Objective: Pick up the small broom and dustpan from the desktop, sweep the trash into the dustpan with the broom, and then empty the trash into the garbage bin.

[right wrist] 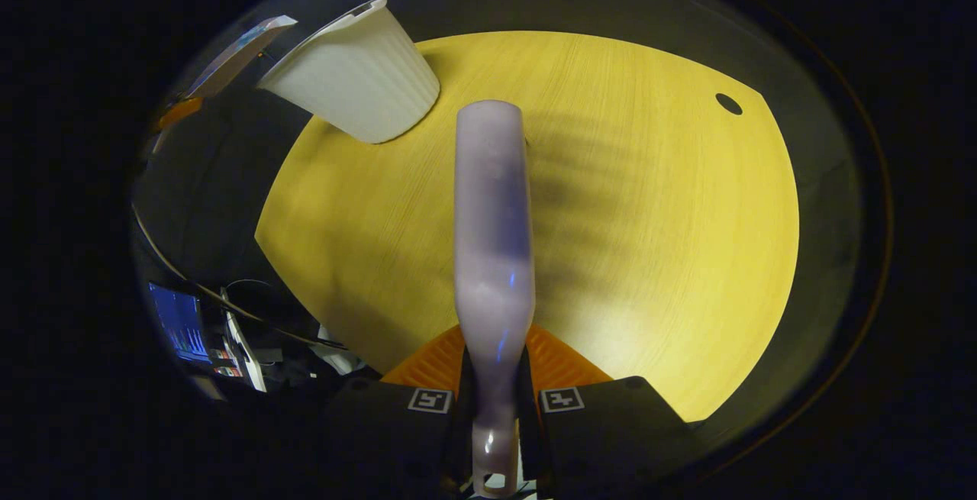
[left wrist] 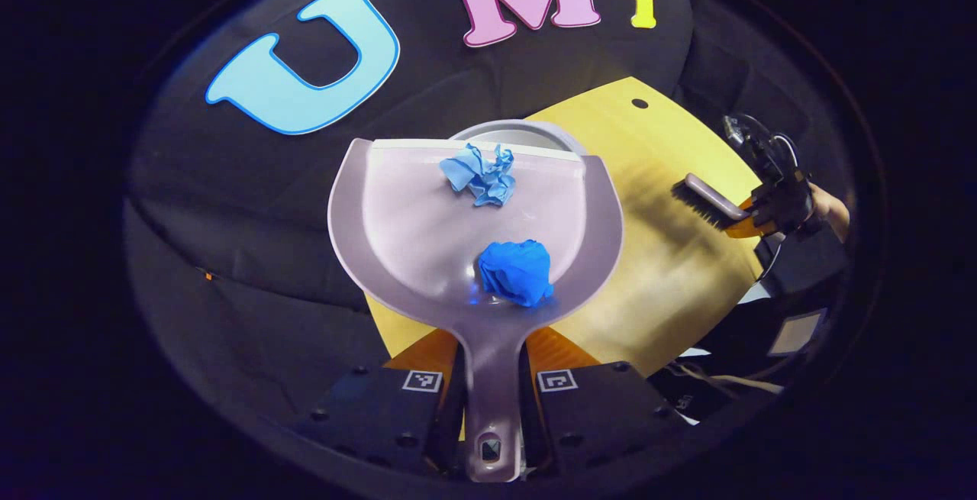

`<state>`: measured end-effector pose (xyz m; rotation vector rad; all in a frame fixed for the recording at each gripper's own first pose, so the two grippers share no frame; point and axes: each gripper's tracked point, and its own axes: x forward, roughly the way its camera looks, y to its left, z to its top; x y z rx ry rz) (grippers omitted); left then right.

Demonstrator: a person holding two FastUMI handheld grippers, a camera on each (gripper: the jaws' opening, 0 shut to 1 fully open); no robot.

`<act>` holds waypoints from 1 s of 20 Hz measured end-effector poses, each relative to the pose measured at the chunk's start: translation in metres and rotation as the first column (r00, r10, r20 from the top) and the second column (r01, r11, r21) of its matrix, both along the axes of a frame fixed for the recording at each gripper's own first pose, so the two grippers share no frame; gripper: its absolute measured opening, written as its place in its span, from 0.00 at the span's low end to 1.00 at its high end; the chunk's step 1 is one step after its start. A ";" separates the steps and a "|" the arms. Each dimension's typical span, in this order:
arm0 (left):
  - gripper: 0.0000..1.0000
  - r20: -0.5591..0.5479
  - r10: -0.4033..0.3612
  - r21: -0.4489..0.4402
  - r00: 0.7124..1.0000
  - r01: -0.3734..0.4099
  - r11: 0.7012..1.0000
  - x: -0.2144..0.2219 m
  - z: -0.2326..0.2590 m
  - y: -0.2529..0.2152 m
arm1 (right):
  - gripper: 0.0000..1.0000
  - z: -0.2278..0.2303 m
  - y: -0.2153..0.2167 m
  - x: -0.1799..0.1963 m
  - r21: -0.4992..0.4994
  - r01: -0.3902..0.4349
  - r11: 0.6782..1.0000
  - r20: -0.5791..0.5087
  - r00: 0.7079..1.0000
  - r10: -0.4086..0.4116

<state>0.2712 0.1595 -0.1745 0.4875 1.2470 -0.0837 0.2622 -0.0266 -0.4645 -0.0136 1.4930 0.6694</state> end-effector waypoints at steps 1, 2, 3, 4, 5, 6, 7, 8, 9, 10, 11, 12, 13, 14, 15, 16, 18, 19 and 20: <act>0.29 -0.006 -0.024 0.060 1.000 0.025 0.998 0.011 0.000 0.001 | 0.28 -0.001 -0.001 -0.001 -0.002 -0.003 1.000 0.009 1.000 0.003; 0.29 -0.014 -0.053 0.118 0.998 0.055 0.991 0.020 0.000 0.004 | 0.28 -0.003 -0.001 -0.002 -0.009 -0.009 1.000 0.021 1.000 0.009; 0.29 -0.018 -0.080 0.184 0.997 0.082 0.979 0.031 0.001 0.006 | 0.28 -0.004 -0.001 -0.003 -0.011 -0.012 1.000 0.029 1.000 0.012; 0.29 -0.031 -0.120 0.251 0.992 0.124 0.960 0.035 0.009 0.010 | 0.28 -0.004 0.001 -0.005 -0.004 -0.010 1.000 0.031 0.999 0.011; 0.29 -0.049 -0.146 0.303 0.988 0.154 0.941 0.039 0.012 0.010 | 0.28 -0.003 0.002 -0.006 0.007 -0.005 1.000 0.026 1.000 0.005; 0.29 -0.071 -0.174 0.345 0.982 0.188 0.920 0.036 0.021 0.009 | 0.28 -0.003 0.002 -0.008 0.019 0.001 1.000 0.019 1.000 -0.001; 0.29 -0.096 -0.196 0.387 0.976 0.218 0.896 0.036 0.021 0.007 | 0.28 -0.004 0.001 -0.008 0.024 0.007 1.000 0.018 1.000 -0.008; 0.29 -0.119 -0.225 0.430 0.967 0.255 0.866 0.034 0.021 0.010 | 0.28 -0.007 0.001 -0.009 0.024 0.010 1.000 0.020 1.000 -0.010; 0.29 -0.148 -0.259 0.472 0.954 0.298 0.830 0.033 0.020 0.011 | 0.28 -0.009 0.000 -0.010 0.021 0.010 1.000 0.021 1.000 -0.010; 0.29 -0.165 -0.293 0.497 0.942 0.336 0.800 0.036 0.018 0.015 | 0.28 -0.010 -0.001 -0.013 0.019 0.010 1.000 0.018 1.000 -0.010; 0.29 -0.174 -0.306 0.501 0.936 0.352 0.790 0.036 0.015 0.014 | 0.28 -0.012 -0.002 -0.013 0.018 0.009 1.000 0.014 1.000 -0.010; 0.29 -0.165 -0.303 0.488 0.938 0.345 0.801 0.035 0.016 0.017 | 0.28 -0.013 -0.003 -0.016 0.021 0.010 1.000 0.010 1.000 -0.010; 0.29 -0.156 -0.294 0.470 0.943 0.333 0.818 0.034 0.016 0.017 | 0.28 -0.013 -0.005 -0.015 0.029 0.016 0.999 0.007 1.000 -0.016; 0.29 -0.151 -0.277 0.477 0.949 0.315 0.821 0.035 0.020 0.019 | 0.28 -0.013 -0.008 -0.016 0.040 0.025 0.999 0.001 1.000 -0.025; 0.29 -0.137 -0.273 0.490 0.952 0.305 0.817 0.036 0.022 0.016 | 0.28 -0.012 -0.010 -0.015 0.047 0.032 0.998 -0.003 0.999 -0.032; 0.29 -0.099 -0.264 0.499 0.959 0.278 0.821 0.038 0.020 0.011 | 0.28 -0.012 -0.013 -0.011 0.052 0.041 0.998 0.000 0.999 -0.041; 0.29 0.046 -0.220 0.474 0.975 0.172 0.864 0.041 0.023 0.002 | 0.28 -0.013 -0.016 -0.006 0.059 0.066 0.996 -0.007 0.998 -0.066; 0.29 0.148 -0.188 0.442 0.971 0.105 0.891 0.043 0.027 -0.010 | 0.28 -0.013 -0.016 -0.001 0.067 0.091 0.994 -0.009 0.996 -0.090; 0.29 0.244 -0.143 0.386 0.959 0.039 0.922 0.052 0.027 -0.022 | 0.28 -0.012 -0.017 0.004 0.075 0.117 0.990 -0.008 0.993 -0.117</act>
